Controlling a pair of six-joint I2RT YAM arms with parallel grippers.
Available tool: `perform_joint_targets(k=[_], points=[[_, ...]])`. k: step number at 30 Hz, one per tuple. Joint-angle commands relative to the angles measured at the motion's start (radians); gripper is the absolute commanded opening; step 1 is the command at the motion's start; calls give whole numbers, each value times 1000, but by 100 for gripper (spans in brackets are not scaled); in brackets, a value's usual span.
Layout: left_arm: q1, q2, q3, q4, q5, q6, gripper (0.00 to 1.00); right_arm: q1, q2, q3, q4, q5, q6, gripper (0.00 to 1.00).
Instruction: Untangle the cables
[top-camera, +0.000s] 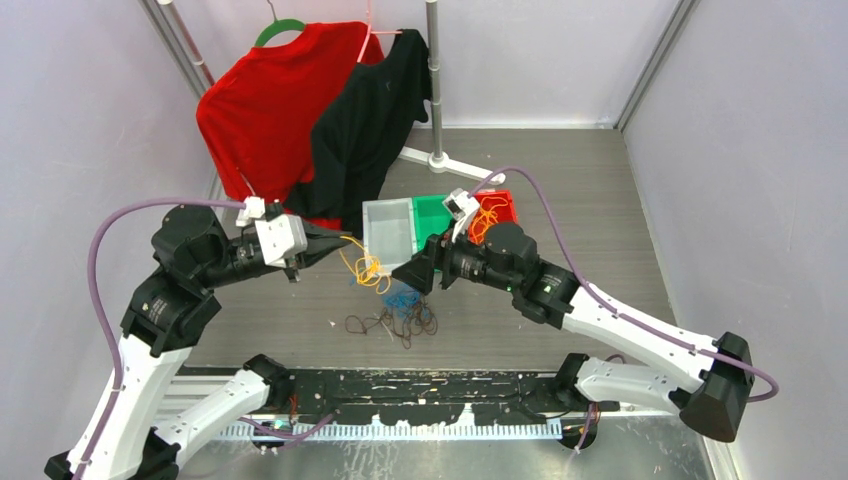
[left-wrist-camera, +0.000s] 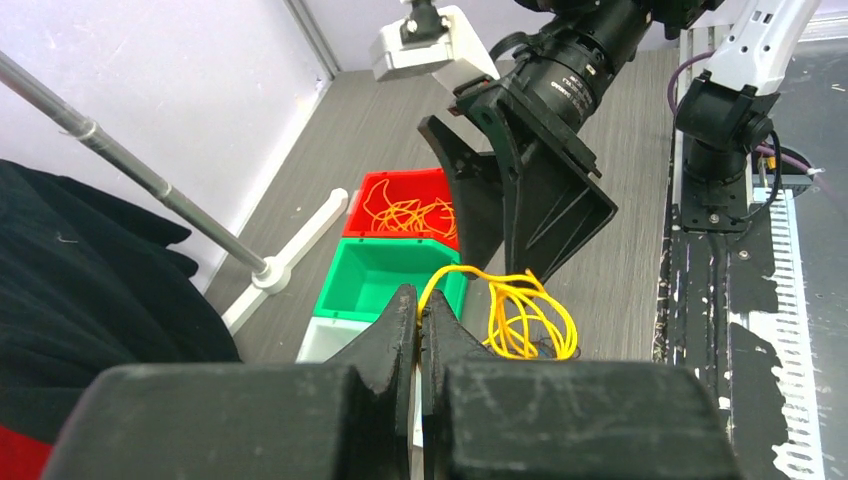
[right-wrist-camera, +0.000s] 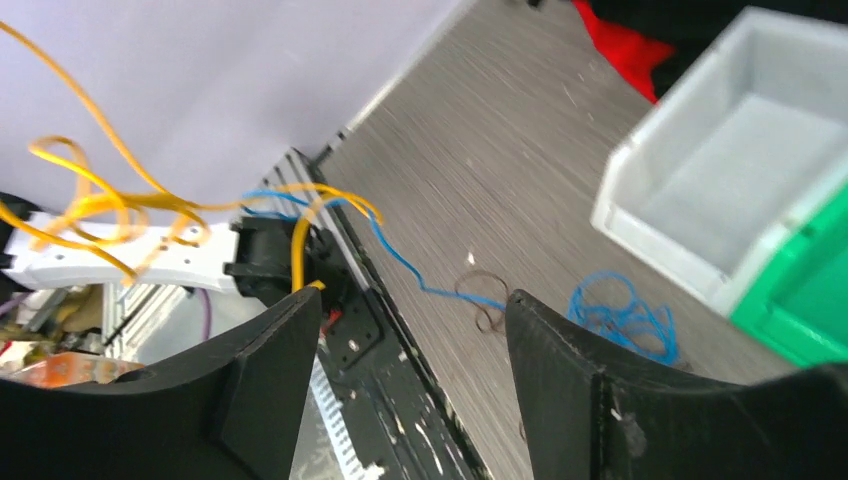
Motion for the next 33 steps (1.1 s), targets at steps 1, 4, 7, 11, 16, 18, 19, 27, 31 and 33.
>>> perform_joint_targets(k=[1,4,7,11,16,18,19,27,31,33], points=[[2,-8,12,8,25,-23,0,4,46,67,263,-78,-5,73],[3,-4,23,-4,61,-36,0,5,116,100,324,-128,0,74],[4,1,33,-26,75,-45,0,17,163,117,381,-183,-25,77],[3,3,46,-30,82,-46,0,54,223,142,405,-225,-87,78],[3,19,84,-30,86,-65,0,97,318,164,423,-217,-124,78],[4,25,97,-30,86,-72,0,108,360,163,442,-208,-128,77],[3,27,103,-30,87,-74,0,111,376,162,448,-199,-126,76],[3,45,209,-68,65,-61,0,110,457,-23,670,-146,-19,69],[4,52,253,-69,43,-18,0,110,490,-84,722,-96,15,63],[4,57,277,-61,30,-7,0,111,506,-108,736,-66,25,60]])
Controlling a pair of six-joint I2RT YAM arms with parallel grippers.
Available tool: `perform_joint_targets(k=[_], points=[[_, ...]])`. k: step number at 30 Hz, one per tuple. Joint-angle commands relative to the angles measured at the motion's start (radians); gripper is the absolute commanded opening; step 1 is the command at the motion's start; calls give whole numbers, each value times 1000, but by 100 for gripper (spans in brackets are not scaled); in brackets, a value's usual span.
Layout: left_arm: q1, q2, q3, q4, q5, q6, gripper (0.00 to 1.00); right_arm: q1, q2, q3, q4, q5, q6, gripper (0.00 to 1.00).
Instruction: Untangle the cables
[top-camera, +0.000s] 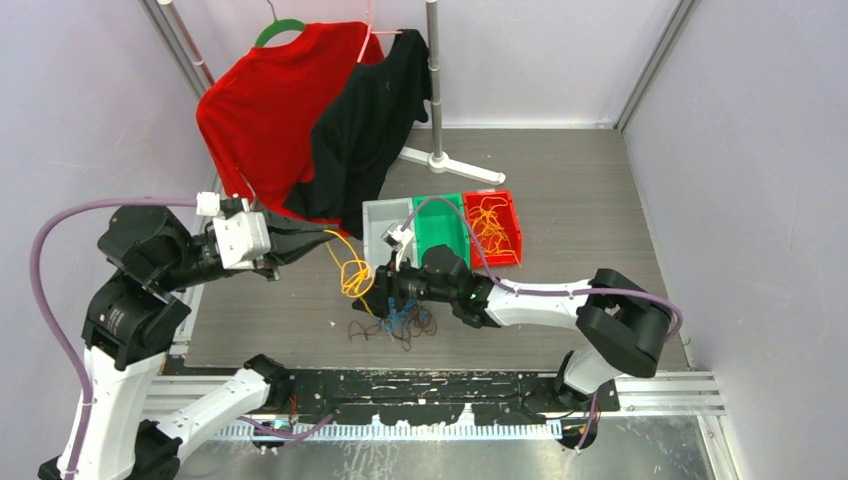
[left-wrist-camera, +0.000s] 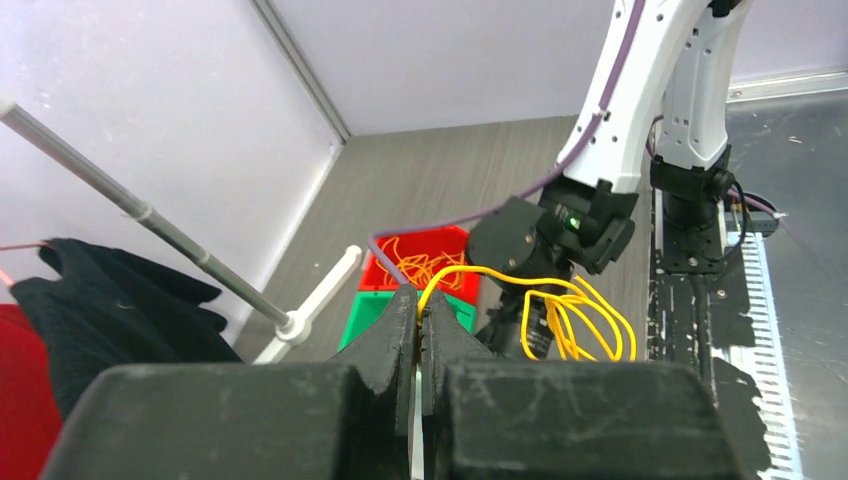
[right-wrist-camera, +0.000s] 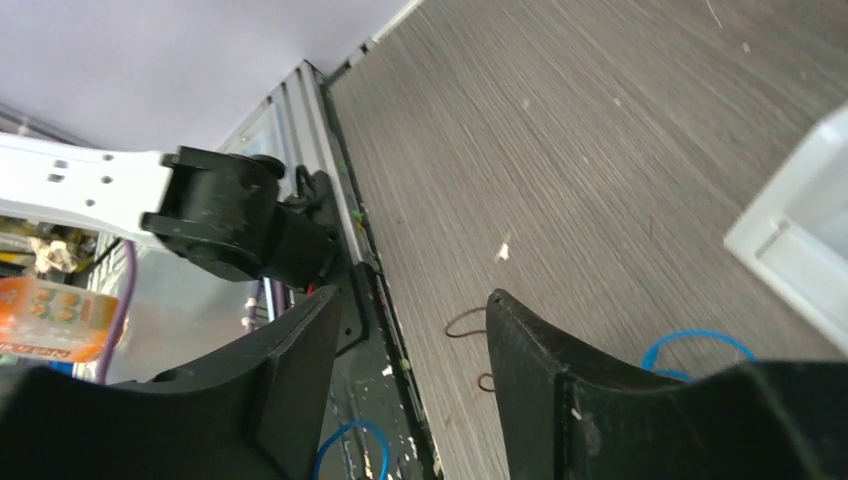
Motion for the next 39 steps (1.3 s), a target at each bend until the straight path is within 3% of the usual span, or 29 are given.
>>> perform_joint_targets(k=[1,7,12,17,24,29,34,39], points=[[3,14,69,20,-33,41,0,2,22,-41,143,89,46,58],[4,31,120,69,-85,80,0,1,50,-92,135,204,36,52],[4,32,146,133,-149,98,0,1,38,-122,126,276,13,61],[2,23,136,28,-114,103,0,2,-72,-64,49,292,-34,72],[3,-40,7,-57,-89,120,0,1,-295,104,-200,245,-166,85],[4,-84,-64,-81,-91,147,0,1,-361,192,-366,196,-222,95],[4,-98,-95,-104,-94,173,0,2,-417,217,-433,166,-263,95],[4,-97,-104,-124,-94,196,0,2,-443,256,-424,-14,-222,93]])
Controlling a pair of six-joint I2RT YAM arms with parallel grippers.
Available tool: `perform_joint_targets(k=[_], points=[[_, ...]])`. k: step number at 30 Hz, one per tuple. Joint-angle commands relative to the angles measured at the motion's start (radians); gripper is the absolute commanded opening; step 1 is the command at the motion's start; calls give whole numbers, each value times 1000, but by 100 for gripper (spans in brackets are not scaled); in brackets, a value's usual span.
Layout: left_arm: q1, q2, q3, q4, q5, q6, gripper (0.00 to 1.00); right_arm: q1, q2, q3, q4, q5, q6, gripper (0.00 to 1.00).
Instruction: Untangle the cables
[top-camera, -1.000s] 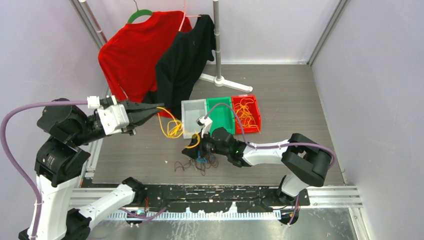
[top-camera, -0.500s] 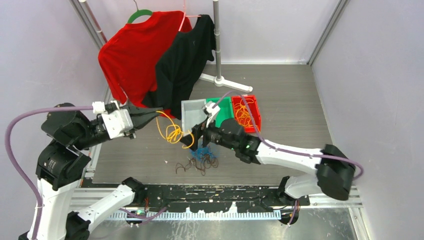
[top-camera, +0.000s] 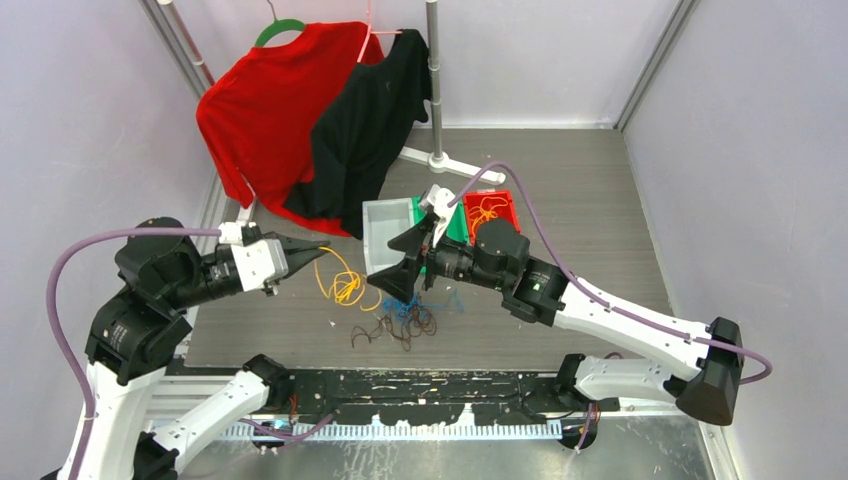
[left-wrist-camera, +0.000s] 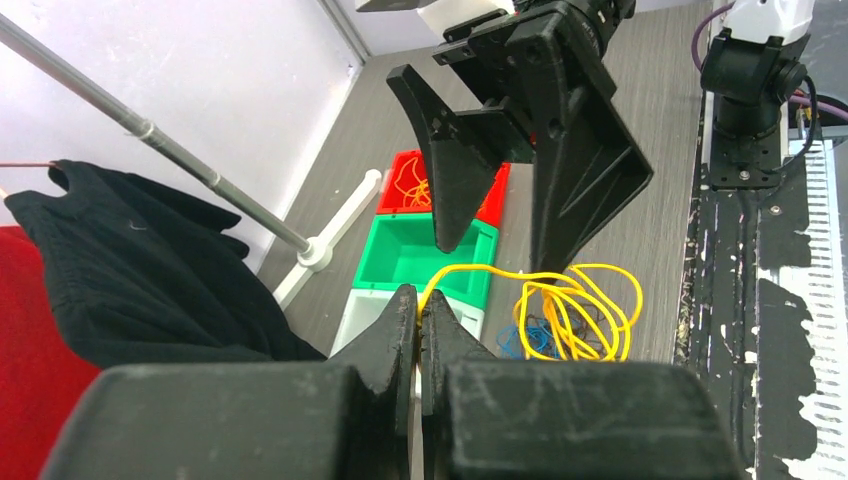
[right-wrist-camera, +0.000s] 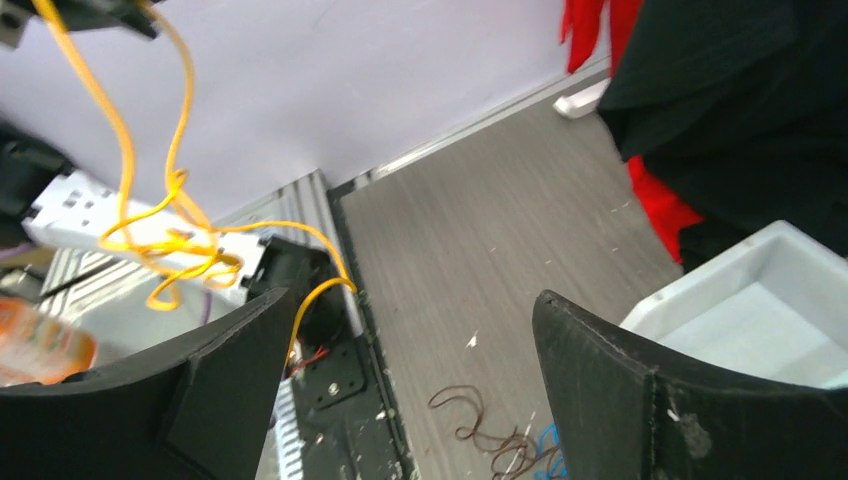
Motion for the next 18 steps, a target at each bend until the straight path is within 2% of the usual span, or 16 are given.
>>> perform_joint_targets(k=[1,8,13,16,18], points=[[4,-6,-11,-6,12,31,0,1,-32,75,8,-191,17,92],[4,-8,-18,-6,12,33,0,4,15,113,110,-354,131,88],[4,-7,-26,-6,16,32,0,49,75,159,136,-332,138,86],[4,-5,-26,-1,26,24,0,75,136,234,64,-262,91,77],[4,-6,-27,2,27,16,0,84,169,264,24,-216,72,67]])
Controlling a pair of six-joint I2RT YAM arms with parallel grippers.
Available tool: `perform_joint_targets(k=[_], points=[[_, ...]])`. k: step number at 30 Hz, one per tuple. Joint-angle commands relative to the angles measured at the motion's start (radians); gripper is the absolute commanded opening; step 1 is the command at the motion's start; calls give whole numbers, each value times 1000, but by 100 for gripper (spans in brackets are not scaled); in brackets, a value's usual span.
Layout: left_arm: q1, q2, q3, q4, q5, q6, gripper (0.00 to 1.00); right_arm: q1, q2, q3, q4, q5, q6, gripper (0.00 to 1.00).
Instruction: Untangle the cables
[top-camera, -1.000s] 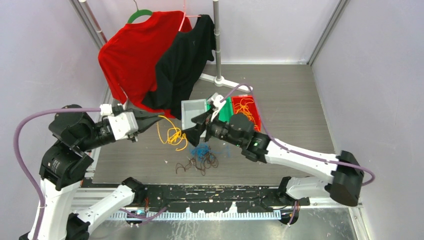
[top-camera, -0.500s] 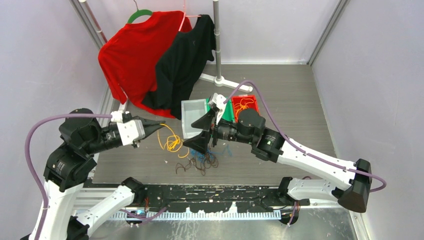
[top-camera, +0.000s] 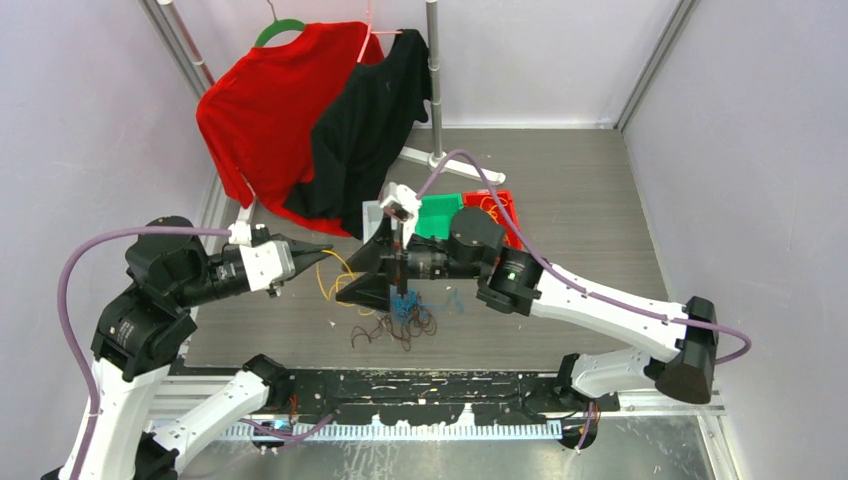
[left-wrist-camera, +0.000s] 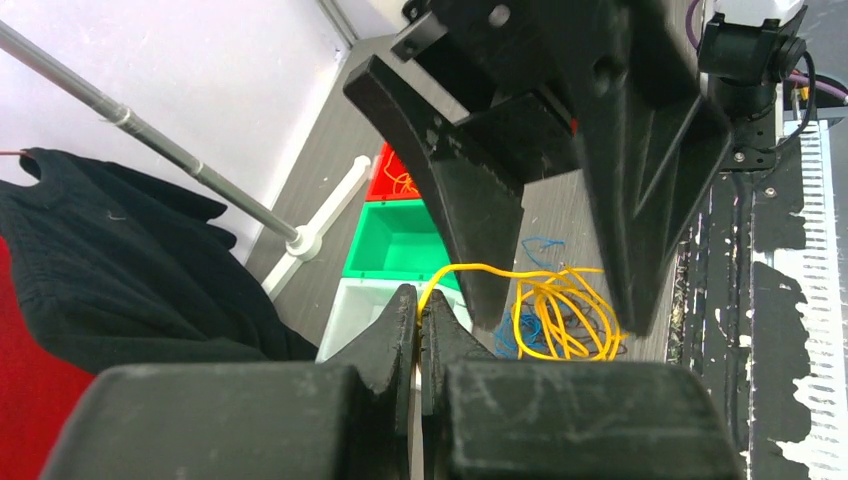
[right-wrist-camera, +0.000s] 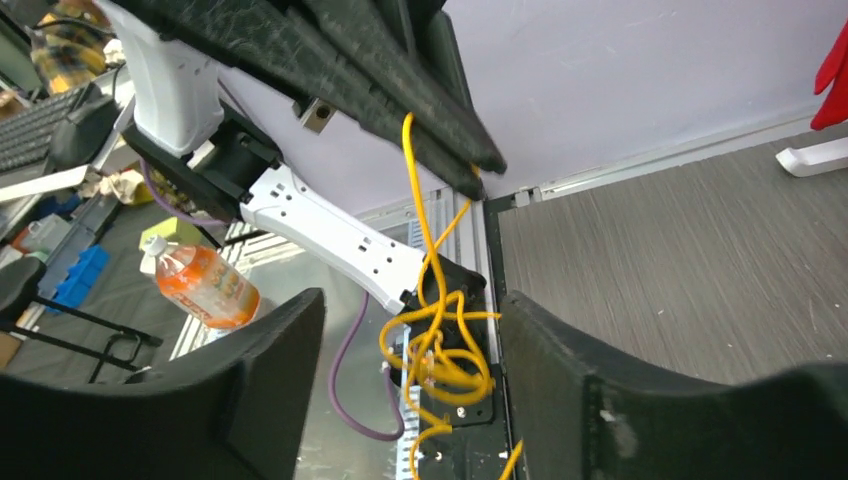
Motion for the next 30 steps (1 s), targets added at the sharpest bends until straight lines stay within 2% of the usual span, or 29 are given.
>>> perform_joint_targets(k=[1,3,6,7,9,13,14,18,23,30], points=[[3,-6,-1,22,21,-11,0,23,57,110,-39,107,-40,59],[4,-11,-1,17,21,-9,0,24,61,108,-44,146,-43,42],[4,-16,-1,3,15,-2,0,23,37,83,-54,232,-58,8],[4,-16,0,1,13,-2,3,22,25,72,-69,276,-73,2],[4,-18,-1,0,5,-2,28,10,-11,46,-104,360,-97,1],[4,-7,16,-86,-20,-9,95,-93,-90,-2,-208,477,-99,1],[3,1,26,-117,-28,-3,100,-149,-116,-13,-240,500,-92,1],[4,25,48,-207,-72,8,99,-327,-183,-65,-359,631,-88,1],[4,17,45,-224,-95,26,99,-517,-194,-88,-463,714,-115,1],[3,11,39,-222,-95,38,99,-605,-113,-89,-471,805,-167,1]])
